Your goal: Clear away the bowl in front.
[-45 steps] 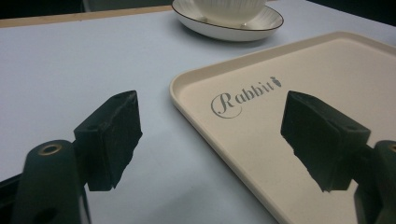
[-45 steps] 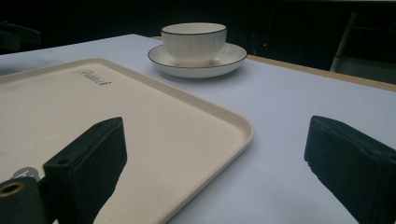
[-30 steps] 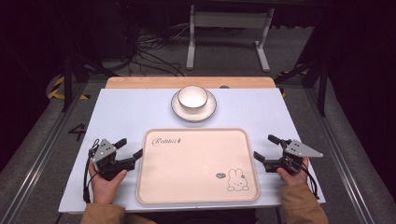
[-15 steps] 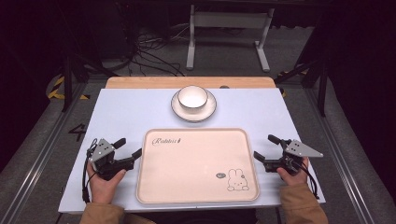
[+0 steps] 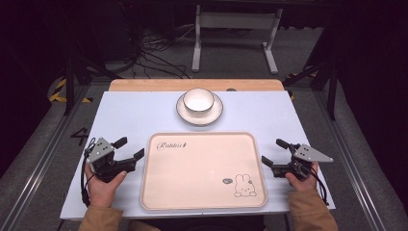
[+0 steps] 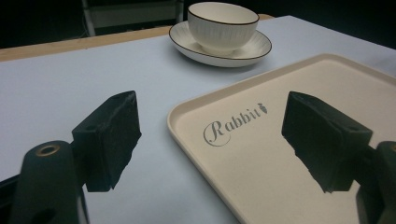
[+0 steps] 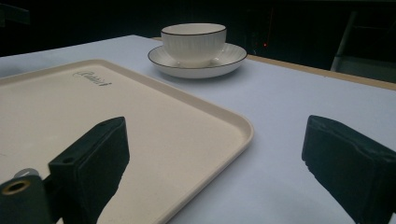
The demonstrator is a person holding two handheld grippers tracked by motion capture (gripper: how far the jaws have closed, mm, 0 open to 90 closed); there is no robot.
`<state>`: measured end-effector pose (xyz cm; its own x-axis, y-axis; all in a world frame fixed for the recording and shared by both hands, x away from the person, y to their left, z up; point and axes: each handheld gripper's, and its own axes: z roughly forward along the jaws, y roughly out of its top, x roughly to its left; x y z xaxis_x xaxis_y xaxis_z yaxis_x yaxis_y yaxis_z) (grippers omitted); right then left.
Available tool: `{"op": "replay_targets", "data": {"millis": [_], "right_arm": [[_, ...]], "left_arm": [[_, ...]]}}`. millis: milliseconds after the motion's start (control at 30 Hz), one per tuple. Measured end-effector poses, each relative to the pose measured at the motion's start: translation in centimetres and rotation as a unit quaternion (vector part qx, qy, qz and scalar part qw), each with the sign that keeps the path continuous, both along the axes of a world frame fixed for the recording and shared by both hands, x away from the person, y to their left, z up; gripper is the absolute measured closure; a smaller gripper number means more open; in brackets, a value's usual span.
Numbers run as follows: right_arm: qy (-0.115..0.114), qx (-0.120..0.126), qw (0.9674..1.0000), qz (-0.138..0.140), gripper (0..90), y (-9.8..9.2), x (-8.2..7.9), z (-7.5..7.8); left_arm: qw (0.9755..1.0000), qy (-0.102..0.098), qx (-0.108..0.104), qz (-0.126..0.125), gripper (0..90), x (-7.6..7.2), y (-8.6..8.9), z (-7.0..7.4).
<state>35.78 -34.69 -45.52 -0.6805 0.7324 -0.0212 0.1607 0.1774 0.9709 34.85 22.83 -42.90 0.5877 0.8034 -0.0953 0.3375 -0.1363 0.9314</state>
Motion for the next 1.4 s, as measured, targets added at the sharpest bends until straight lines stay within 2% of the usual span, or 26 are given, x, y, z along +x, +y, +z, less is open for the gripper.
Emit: {"op": "replay_targets", "data": {"millis": [367, 467, 567, 667, 900, 1067, 1167, 1300, 1400], "right_arm": [[0.001, 0.002, 1.0000, -0.001, 8.3, 0.0, 0.0, 0.0], [0.001, 0.002, 1.0000, -0.001, 8.3, 0.0, 0.0, 0.0], [0.001, 0.002, 1.0000, 0.000, 8.3, -0.1, 0.0, 0.0], [0.001, 0.002, 1.0000, 0.000, 8.3, -0.1, 0.0, 0.0], [0.000, 0.002, 1.0000, 0.000, 8.3, -0.1, 0.0, 0.0], [0.000, 0.002, 1.0000, 0.000, 8.2, -0.1, 0.0, 0.0], [0.001, 0.003, 1.0000, -0.001, 8.2, -0.1, 0.0, 0.0], [0.001, 0.004, 1.0000, 0.001, 8.1, -0.1, 0.0, 0.0], [0.001, 0.003, 1.0000, 0.000, 8.0, -0.1, 0.0, 0.0]], "left_arm": [[0.9999, -0.008, 0.004, -0.004, 20.1, 0.3, -0.2, 1.7], [0.9999, -0.008, -0.003, -0.006, 20.1, 0.4, -0.2, 2.0], [1.0000, -0.004, -0.002, -0.002, 20.1, 0.4, -0.3, 2.2], [0.9999, -0.009, -0.005, -0.006, 20.1, 0.5, -0.4, 2.5], [0.9996, -0.014, 0.008, -0.024, 20.1, 1.0, -1.3, 3.6], [0.9990, -0.017, 0.010, -0.039, 20.1, 1.6, -2.3, 4.1], [0.9984, -0.021, 0.017, -0.050, 20.1, 2.0, -3.0, 4.6], [0.9973, -0.029, 0.013, -0.066, 20.4, 2.5, -3.8, 5.0], [0.9964, -0.028, 0.020, -0.077, 20.4, 3.0, -4.5, 5.2]]}}
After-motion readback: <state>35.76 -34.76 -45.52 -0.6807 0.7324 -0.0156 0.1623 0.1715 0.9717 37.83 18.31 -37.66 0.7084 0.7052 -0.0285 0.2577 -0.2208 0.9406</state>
